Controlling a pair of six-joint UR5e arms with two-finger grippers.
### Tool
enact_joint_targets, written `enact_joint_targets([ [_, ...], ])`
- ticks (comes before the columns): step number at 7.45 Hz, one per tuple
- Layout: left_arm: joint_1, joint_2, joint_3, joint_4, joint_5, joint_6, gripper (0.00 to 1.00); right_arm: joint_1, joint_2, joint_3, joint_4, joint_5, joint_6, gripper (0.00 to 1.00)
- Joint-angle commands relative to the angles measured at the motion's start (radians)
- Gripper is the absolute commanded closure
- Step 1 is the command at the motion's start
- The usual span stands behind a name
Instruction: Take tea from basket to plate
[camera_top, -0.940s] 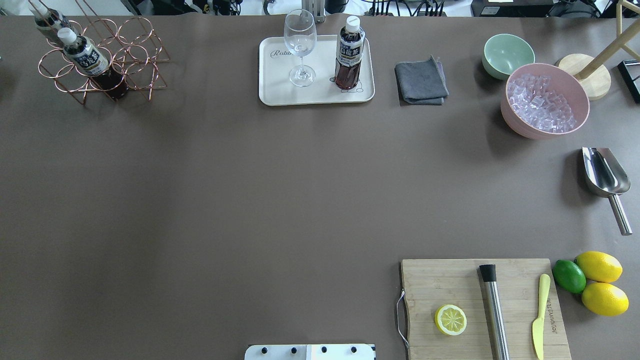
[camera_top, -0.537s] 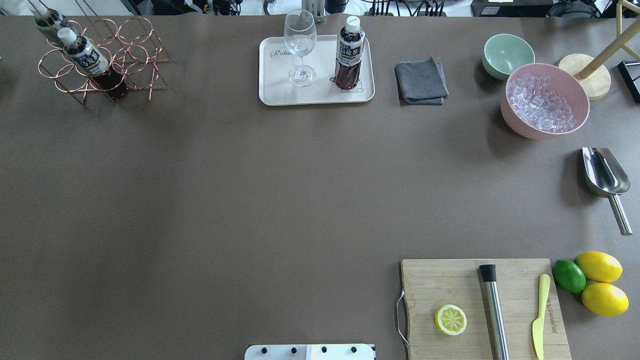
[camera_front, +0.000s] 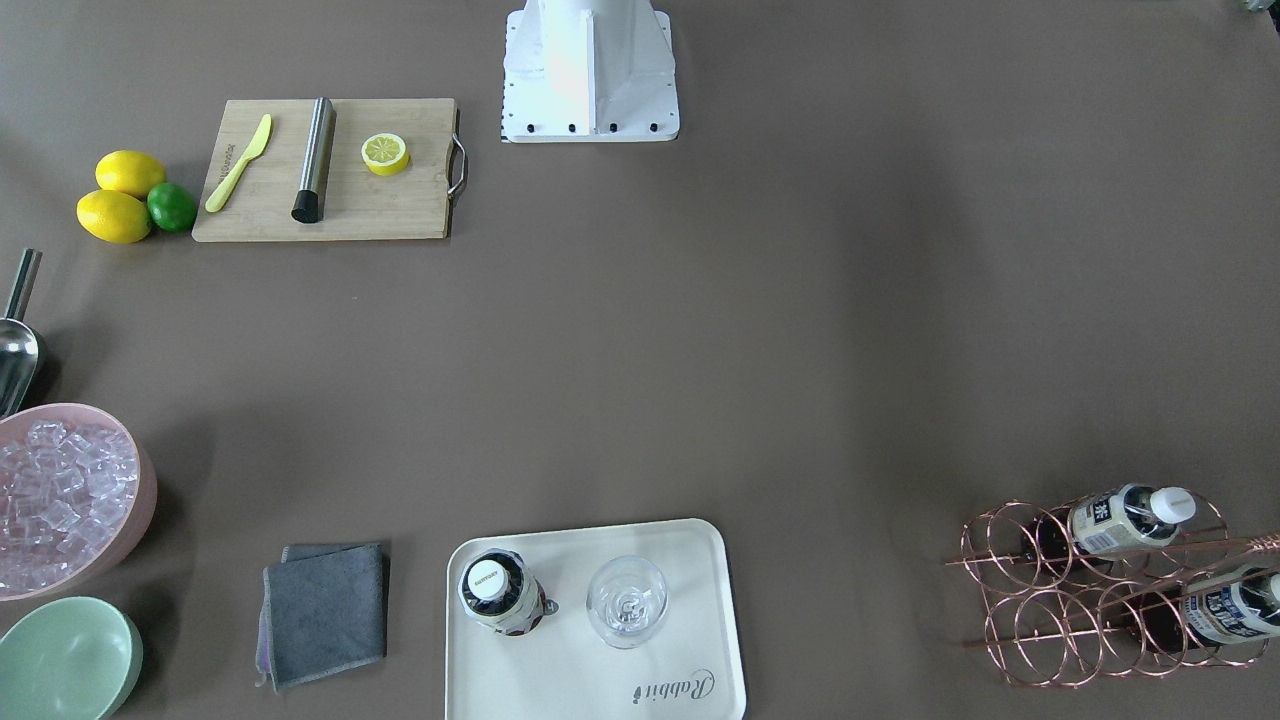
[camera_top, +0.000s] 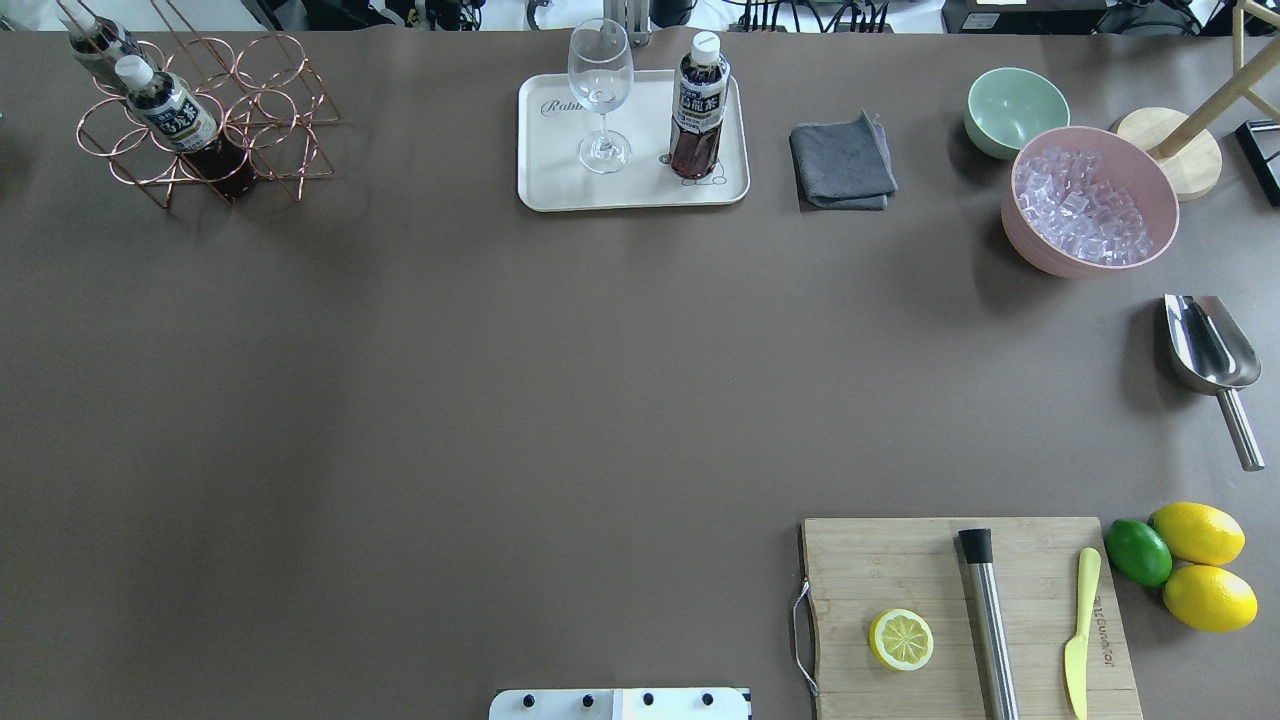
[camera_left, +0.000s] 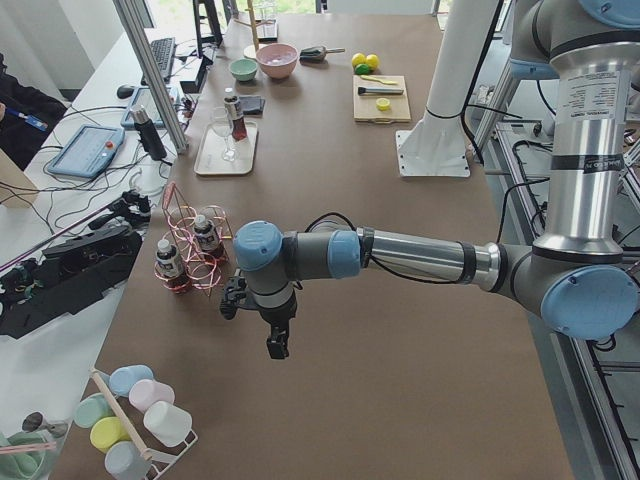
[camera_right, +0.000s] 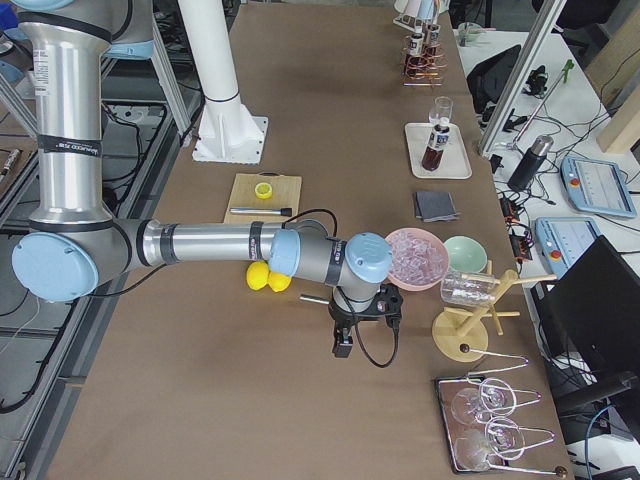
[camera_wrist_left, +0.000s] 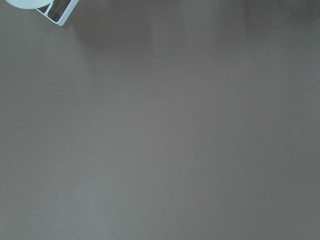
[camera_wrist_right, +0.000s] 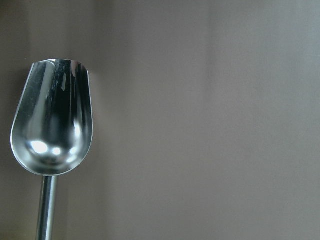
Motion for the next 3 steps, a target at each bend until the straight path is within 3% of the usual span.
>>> enact_joint_targets([
  [1, 0.000, 0.008, 0.003, 0.001, -0.001, 0.003, 0.02, 0.009, -0.008, -0.011, 0.115, -0.005, 0.002, 0.00],
  [3, 0.000, 0.006, 0.004, 0.000, 0.000, -0.002, 0.02, 0.010, -0.010, -0.011, 0.126, -0.005, 0.079, 0.00],
])
